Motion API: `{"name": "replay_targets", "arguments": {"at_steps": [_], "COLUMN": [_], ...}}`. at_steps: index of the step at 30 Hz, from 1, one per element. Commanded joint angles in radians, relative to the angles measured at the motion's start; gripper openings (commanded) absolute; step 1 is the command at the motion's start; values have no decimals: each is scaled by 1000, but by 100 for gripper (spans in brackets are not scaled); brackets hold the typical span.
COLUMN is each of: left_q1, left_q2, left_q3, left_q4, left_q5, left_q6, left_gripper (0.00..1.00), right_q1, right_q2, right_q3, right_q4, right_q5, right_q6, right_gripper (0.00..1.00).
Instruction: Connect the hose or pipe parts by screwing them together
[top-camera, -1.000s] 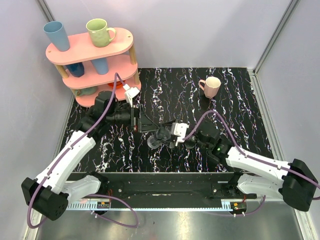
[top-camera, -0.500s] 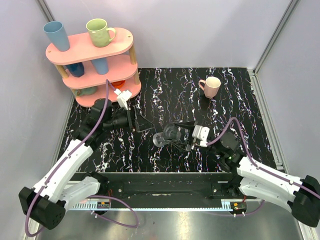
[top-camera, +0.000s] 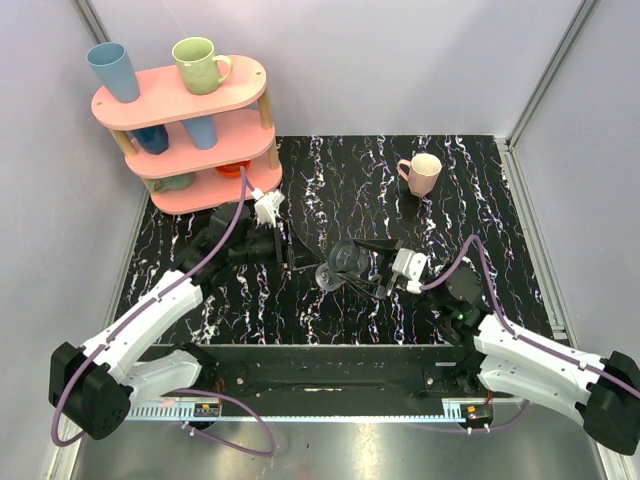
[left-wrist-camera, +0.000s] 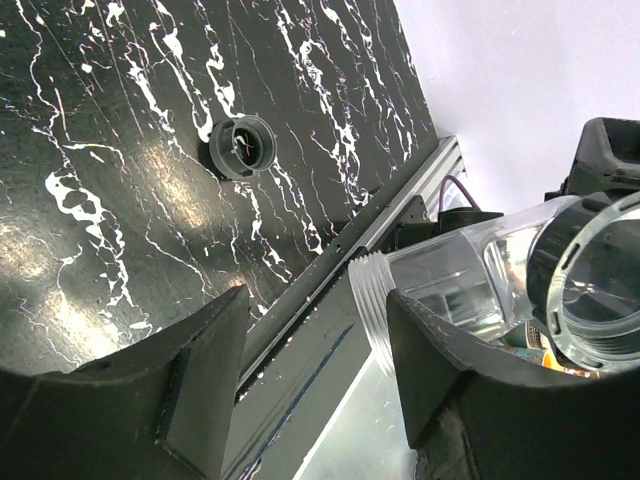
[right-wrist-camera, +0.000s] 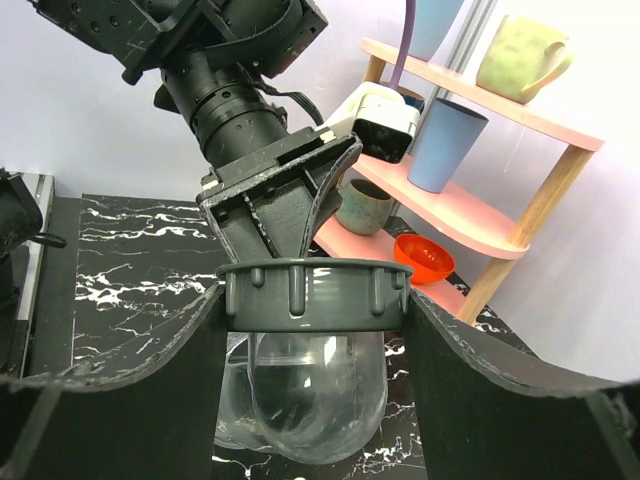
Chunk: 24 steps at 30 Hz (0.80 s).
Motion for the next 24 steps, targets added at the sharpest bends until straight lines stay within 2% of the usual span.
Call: {"name": "replay_targets", "arguments": {"at_steps": [1, 2, 5, 7, 10, 13, 16, 19, 24], "left_q1": [-4, -6, -4, -4, -4, -10, -67, -136, -213], "left_q2": [8, 11, 25, 34, 56, 93, 160, 281, 519], "left_q3": [0, 6, 41, 66, 55, 29, 38, 98, 222], "left_q4": [59, 49, -22, -77, -70, -19, 29, 44, 133], "left_q5": [-50, -61, -151, -235, -266, -295, -375, -427, -385], "left_q6": [-4, 9, 55, 74, 80, 56, 33, 25, -6], "left_gripper": [61, 62, 75, 79, 84, 83, 83, 83, 77], "right_q1": [-4, -4, -4, -4, -3, -4, -6, -4, -4], "right_q2": [2, 3, -24, -69, -141, -208, -241, -291, -400], "right_q3": [4, 1, -5, -5, 31, 50, 93, 130, 160], "right_q4": [94, 90, 34, -44, -214, -274, -338, -388, -449], "right_q5": [35, 35, 59, 93, 177, 275, 346, 443, 526], "right_q6": [9, 6, -25, -62, -122, -120, -134, -126, -122], "right_gripper": [24, 24, 24, 24, 23, 23, 23, 24, 23]}}
